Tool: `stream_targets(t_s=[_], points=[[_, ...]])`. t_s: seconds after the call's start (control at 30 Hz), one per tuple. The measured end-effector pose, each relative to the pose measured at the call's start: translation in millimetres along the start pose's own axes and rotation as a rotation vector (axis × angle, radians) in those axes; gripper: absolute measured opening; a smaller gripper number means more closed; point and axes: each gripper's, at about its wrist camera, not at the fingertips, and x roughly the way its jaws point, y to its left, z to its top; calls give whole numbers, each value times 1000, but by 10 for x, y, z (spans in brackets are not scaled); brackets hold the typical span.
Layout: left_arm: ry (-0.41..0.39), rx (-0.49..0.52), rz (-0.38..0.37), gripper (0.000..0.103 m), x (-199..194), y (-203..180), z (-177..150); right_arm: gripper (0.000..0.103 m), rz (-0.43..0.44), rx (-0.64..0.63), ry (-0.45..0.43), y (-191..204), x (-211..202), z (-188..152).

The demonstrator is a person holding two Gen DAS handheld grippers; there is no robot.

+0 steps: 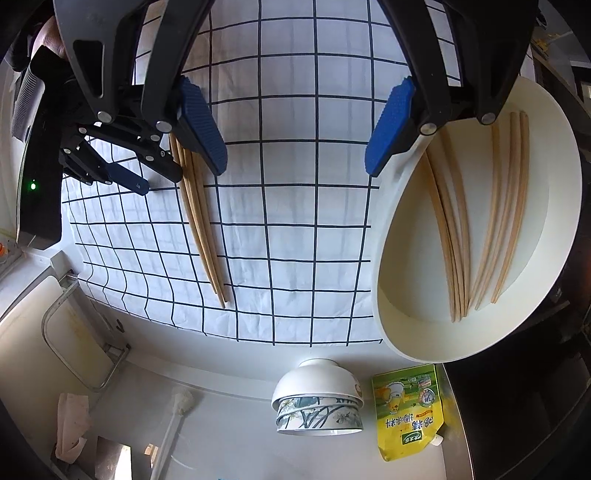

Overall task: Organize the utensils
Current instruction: 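Return both open tools to the remaining chopsticks on the cloth, then close the left tool on a chopstick while the right tool grasps another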

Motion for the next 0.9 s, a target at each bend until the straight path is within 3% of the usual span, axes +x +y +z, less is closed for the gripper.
stream_targets(t_s=[0.4, 0.73, 0.9], points=[[16, 25, -41, 76, 150, -252, 35, 47, -18, 40, -15, -272, -21, -18], [70, 47, -33, 76, 546, -430, -16, 47, -61, 80, -25, -648, -83, -44], [84, 60, -21, 76, 665, -499, -52, 47, -14, 64, -45, -615, -128, -60]])
